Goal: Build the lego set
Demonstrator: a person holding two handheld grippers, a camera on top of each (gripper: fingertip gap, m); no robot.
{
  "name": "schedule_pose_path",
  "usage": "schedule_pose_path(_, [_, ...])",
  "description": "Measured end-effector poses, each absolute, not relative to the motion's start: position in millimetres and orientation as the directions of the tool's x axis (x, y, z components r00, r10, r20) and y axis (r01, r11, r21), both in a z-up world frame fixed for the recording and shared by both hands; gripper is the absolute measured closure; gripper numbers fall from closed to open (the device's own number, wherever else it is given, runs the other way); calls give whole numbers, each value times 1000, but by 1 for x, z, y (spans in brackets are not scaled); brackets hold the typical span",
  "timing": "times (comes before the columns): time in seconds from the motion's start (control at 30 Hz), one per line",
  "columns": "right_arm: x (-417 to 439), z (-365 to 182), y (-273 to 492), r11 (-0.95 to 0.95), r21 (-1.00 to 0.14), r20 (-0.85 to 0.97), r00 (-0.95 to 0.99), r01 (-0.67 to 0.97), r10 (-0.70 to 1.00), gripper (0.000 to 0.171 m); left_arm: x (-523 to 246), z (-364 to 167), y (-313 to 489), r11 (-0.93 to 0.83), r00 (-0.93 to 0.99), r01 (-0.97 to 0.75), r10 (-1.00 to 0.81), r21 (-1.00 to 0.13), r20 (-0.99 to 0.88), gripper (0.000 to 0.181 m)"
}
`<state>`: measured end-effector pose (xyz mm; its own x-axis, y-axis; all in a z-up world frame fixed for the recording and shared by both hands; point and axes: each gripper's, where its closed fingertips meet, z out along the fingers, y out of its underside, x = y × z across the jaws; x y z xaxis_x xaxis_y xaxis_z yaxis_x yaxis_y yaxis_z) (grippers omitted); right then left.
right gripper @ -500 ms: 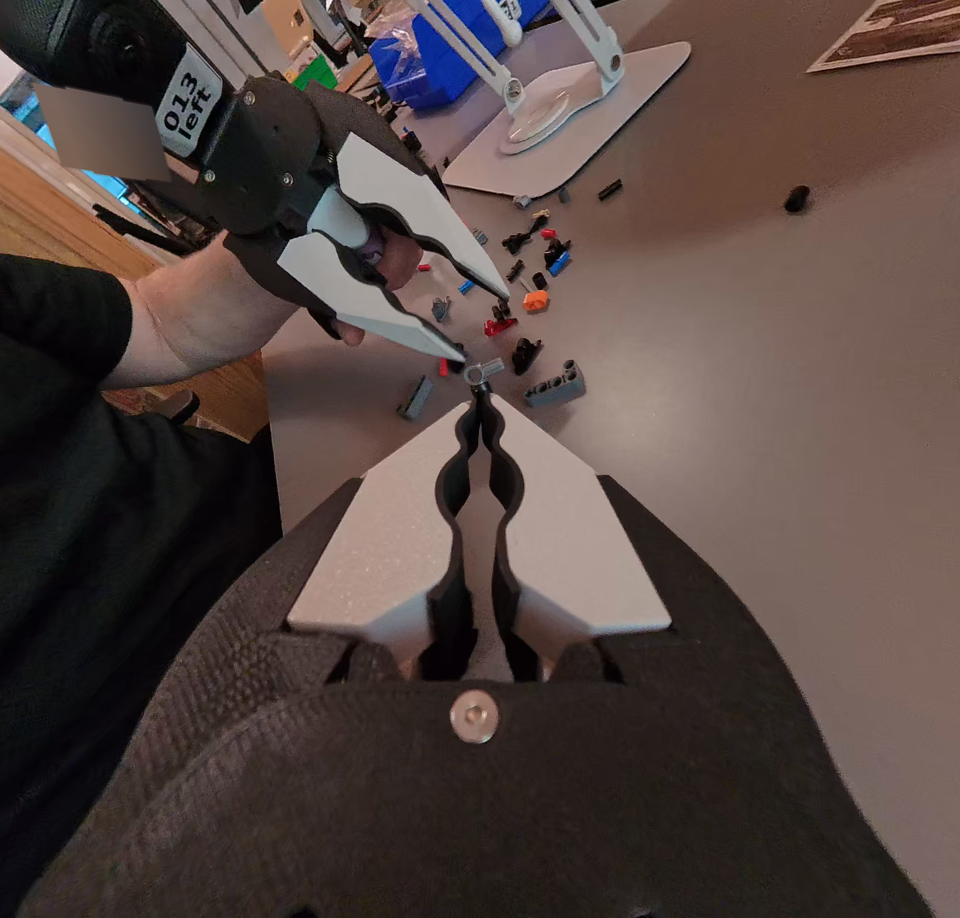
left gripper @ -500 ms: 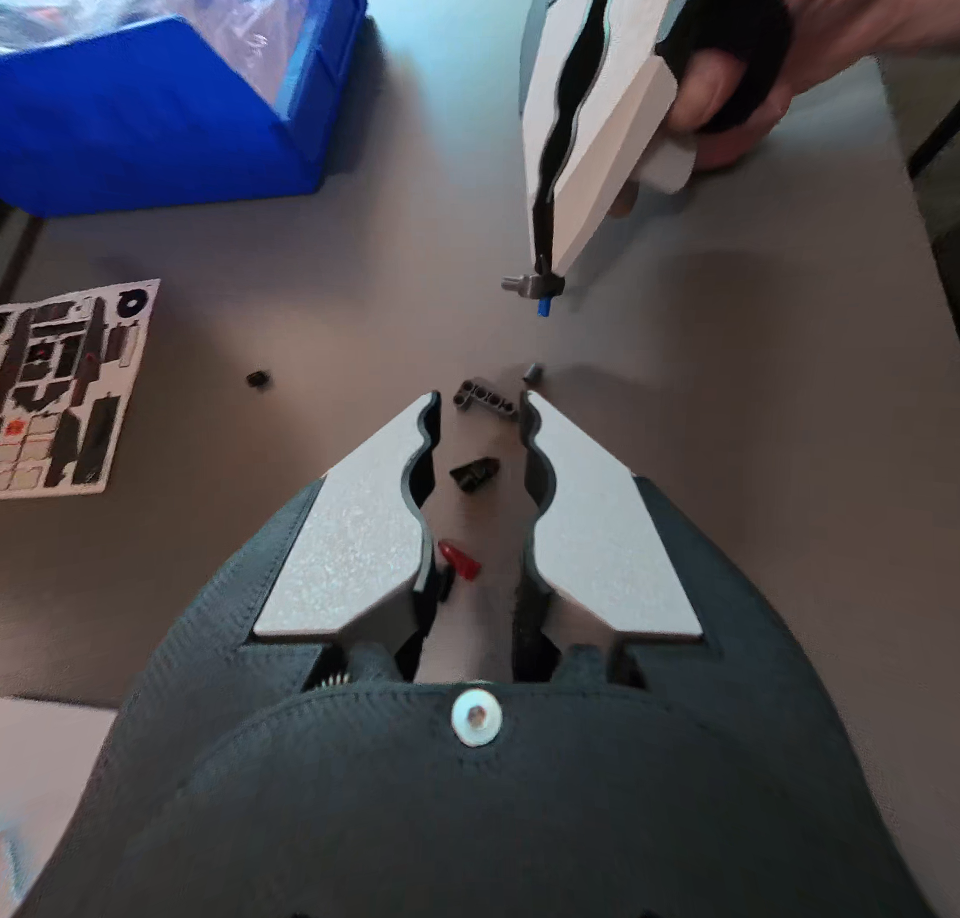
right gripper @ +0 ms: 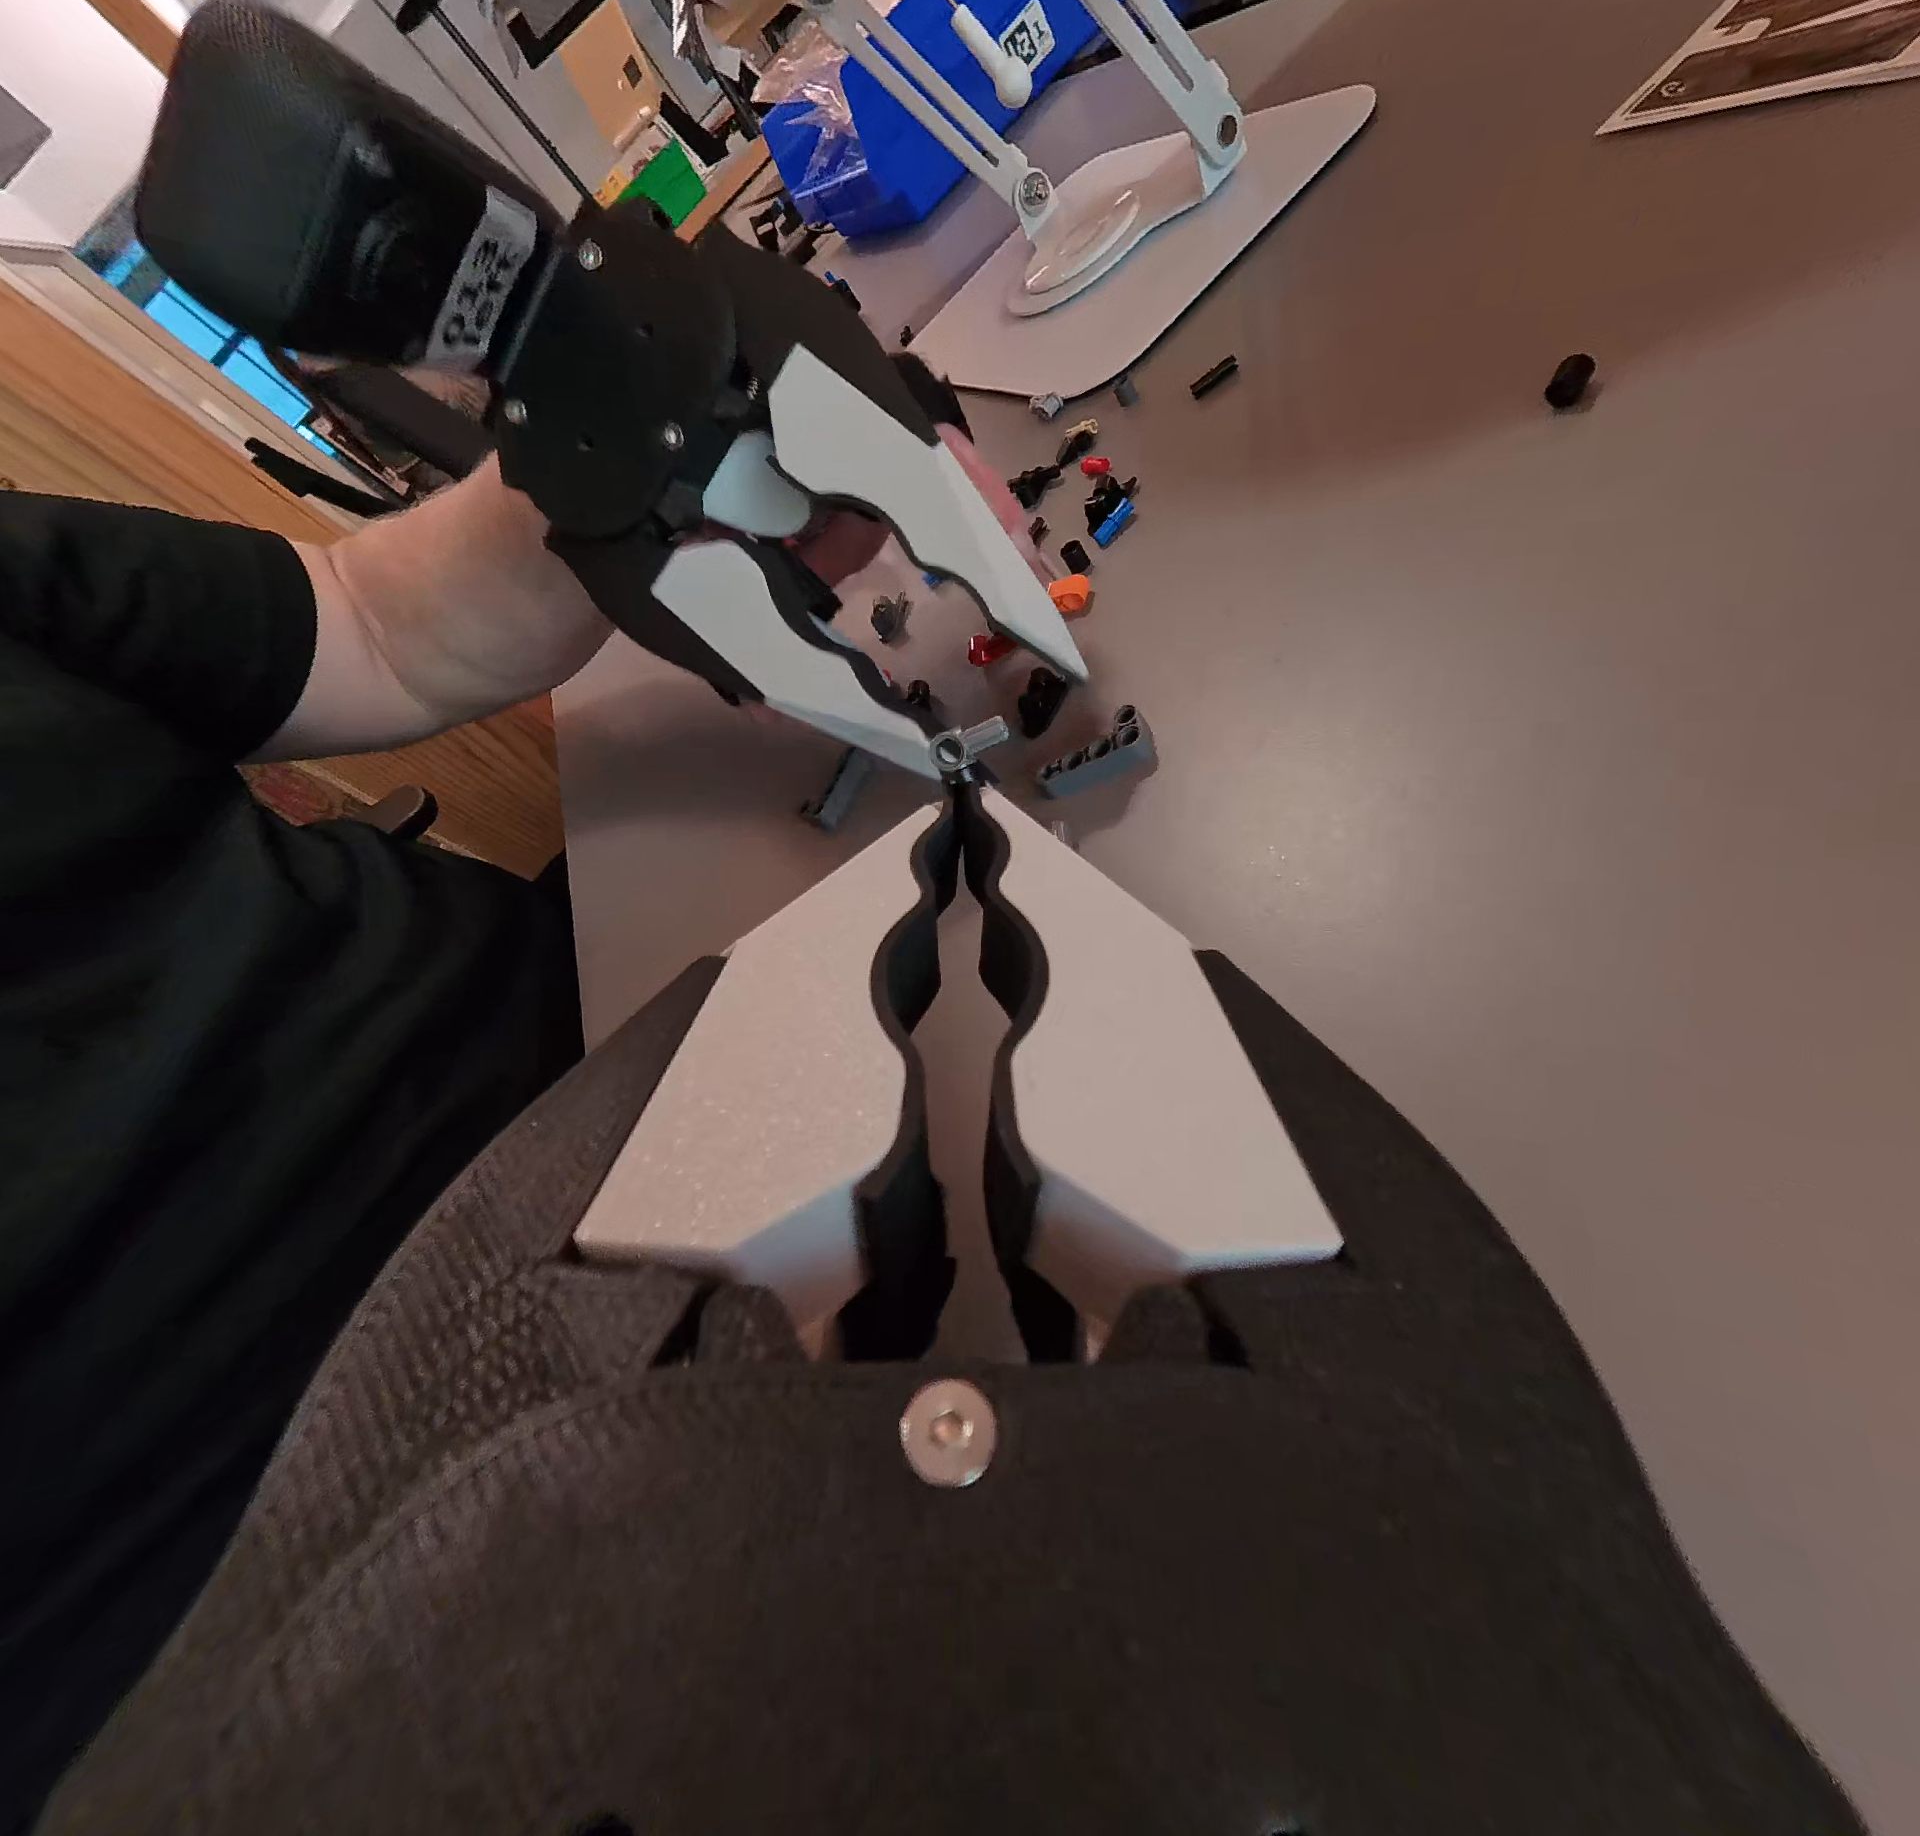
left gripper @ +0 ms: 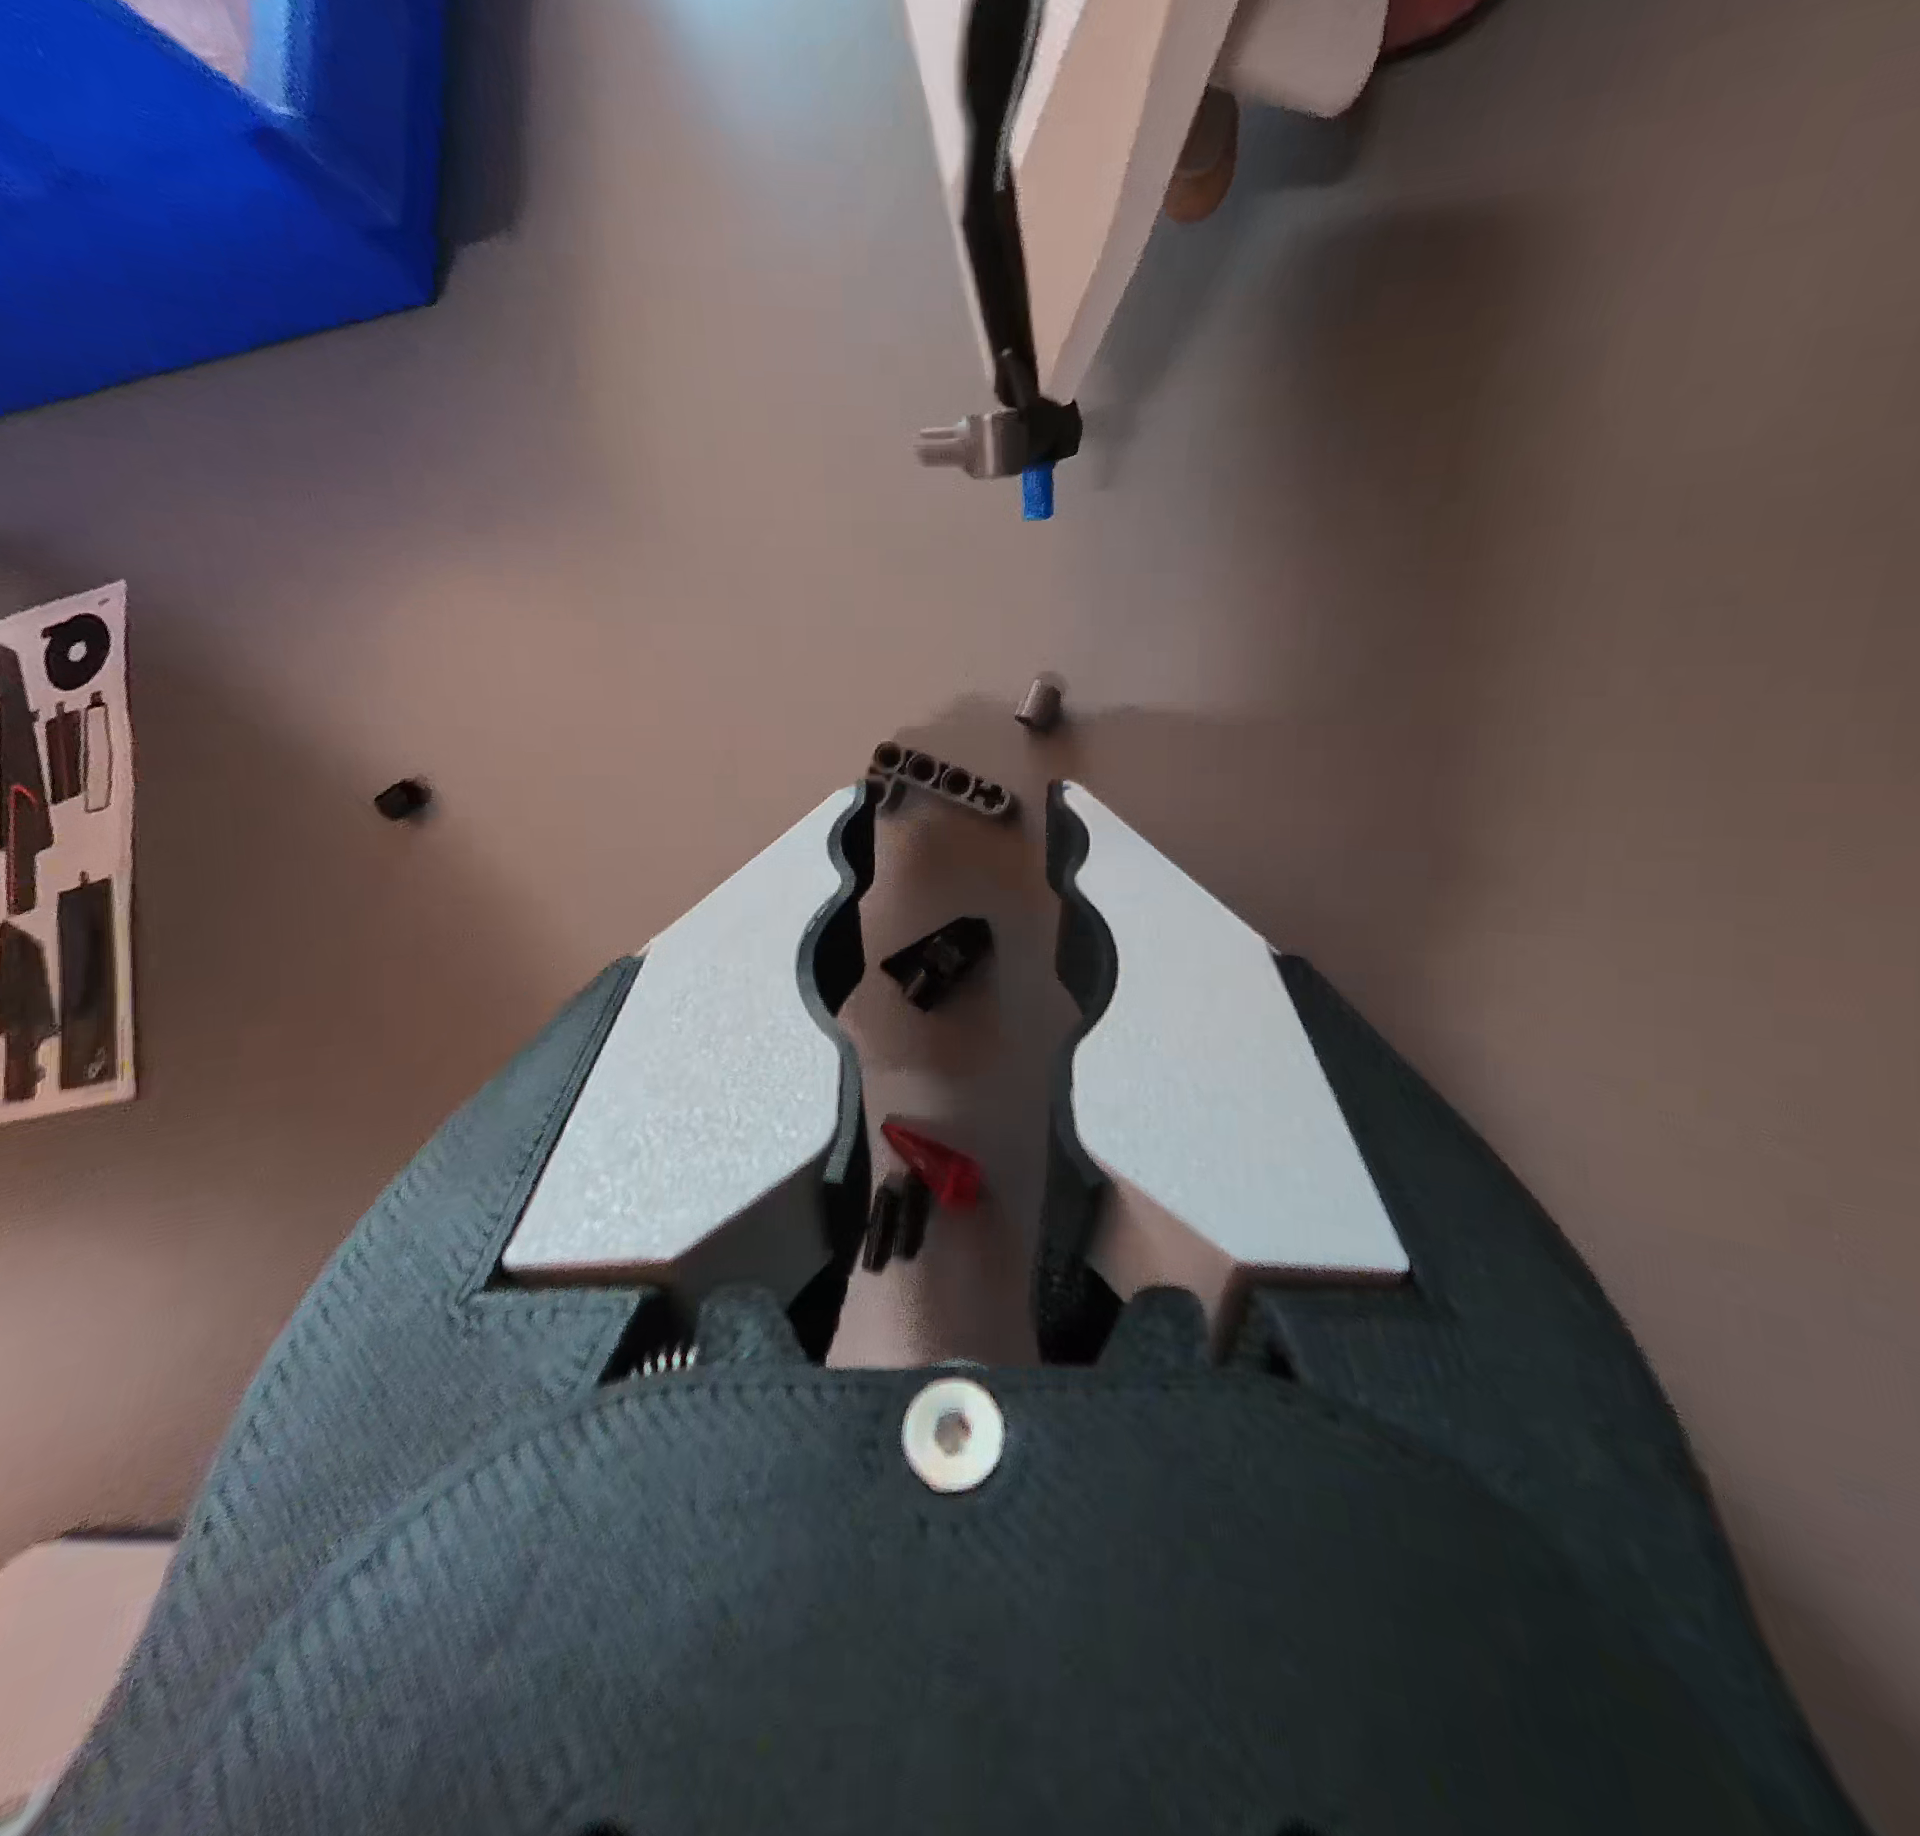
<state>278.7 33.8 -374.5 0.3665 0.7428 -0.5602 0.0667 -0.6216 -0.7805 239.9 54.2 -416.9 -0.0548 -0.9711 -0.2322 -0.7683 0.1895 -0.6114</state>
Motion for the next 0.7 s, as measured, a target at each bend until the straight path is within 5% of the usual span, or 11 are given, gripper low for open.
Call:
schedule_pose_path(0.23, [277,-373,31,-621,-780,-566,342,72,750,171,178,-393,10,229,-185,-758,-973,-611,-136,159])
schedule_pose_path(0.7, [276,-371,27,-618,-783,-568,314,79,760,171,174,-430,-8,391,-272,-753,-917,-529,-291,167])
